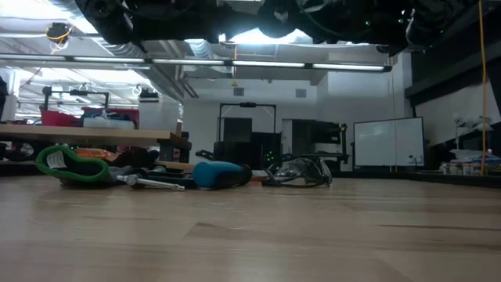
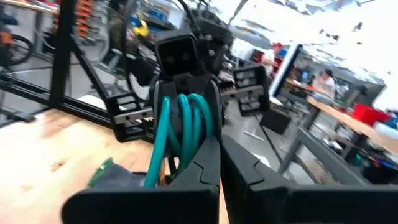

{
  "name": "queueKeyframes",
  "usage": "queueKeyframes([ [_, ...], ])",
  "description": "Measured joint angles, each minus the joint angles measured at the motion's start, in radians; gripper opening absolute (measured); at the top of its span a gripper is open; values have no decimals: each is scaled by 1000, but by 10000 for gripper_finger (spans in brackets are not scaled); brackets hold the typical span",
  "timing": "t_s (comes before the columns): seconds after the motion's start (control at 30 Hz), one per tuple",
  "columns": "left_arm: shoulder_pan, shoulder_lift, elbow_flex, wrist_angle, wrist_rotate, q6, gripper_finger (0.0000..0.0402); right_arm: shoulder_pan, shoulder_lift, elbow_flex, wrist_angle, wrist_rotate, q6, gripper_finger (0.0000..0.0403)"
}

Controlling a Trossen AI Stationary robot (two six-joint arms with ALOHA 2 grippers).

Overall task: Coil cords
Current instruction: Uncoil the wire from the cable spool

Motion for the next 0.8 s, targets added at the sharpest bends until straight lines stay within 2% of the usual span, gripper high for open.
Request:
queueKeyframes([
  [0.5,0,1,0,-1,-169,1,1,-80,-6,0,-180,27,52,1],
  [0.63,1,1,0,-1,-191,1,0,-107,-6,0,-189,71,54,1],
  [0.8,-2,1,2,-14,-198,1,0,-142,-6,0,-149,87,136,1],
])
